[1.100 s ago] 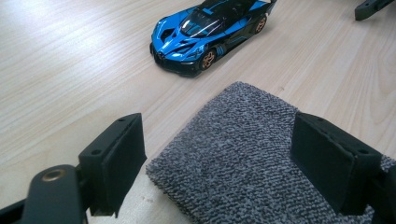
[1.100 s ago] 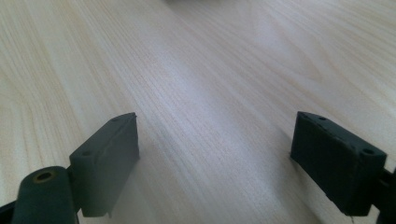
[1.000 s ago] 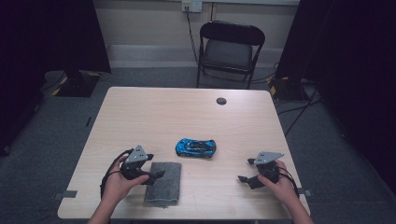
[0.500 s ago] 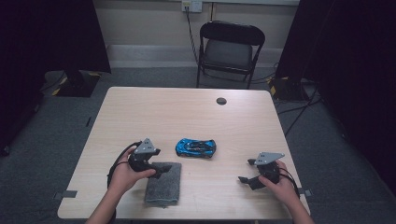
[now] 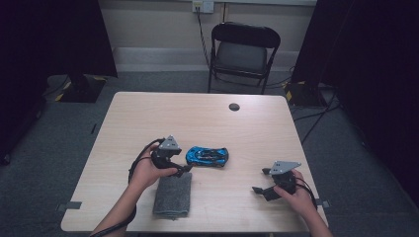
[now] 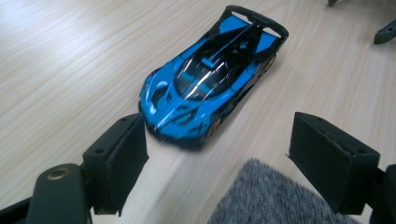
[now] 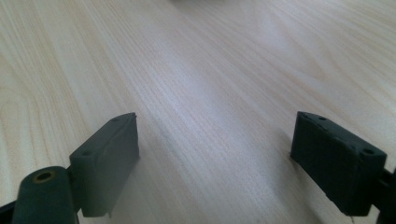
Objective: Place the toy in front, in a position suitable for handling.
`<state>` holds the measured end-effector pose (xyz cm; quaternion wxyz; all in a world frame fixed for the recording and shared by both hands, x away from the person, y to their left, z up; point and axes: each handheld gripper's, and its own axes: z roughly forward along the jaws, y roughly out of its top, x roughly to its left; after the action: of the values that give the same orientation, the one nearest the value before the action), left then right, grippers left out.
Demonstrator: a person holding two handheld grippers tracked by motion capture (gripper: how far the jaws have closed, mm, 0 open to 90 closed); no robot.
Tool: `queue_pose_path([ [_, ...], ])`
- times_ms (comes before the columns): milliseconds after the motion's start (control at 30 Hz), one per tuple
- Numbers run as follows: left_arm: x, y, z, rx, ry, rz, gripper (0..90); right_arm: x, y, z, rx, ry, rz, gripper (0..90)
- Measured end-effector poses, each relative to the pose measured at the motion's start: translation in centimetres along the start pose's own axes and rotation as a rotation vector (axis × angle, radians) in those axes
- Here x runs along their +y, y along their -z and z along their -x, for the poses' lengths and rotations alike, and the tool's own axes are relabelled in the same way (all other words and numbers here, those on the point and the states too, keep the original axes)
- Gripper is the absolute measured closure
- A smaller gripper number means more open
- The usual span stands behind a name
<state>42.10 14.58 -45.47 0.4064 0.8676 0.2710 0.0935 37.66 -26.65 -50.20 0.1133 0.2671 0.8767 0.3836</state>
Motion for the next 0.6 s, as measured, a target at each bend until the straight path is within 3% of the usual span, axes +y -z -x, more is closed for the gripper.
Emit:
queue_pose_path([
  [200,1.8,-2.1,-0.2,-0.018,-0.035,-0.001,19.0,0.0,0.0,0.0,0.003,0.003,0.000,14.4],
  [400,2.4,-4.1,-0.3,-0.045,-0.079,-0.023,17.8,0.0,0.0,0.1,0.008,0.007,0.001,14.4],
  [600,2.7,-5.4,-1.1,-0.045,-0.080,-0.013,17.9,0.0,0.0,0.1,0.012,0.011,0.000,14.5],
])
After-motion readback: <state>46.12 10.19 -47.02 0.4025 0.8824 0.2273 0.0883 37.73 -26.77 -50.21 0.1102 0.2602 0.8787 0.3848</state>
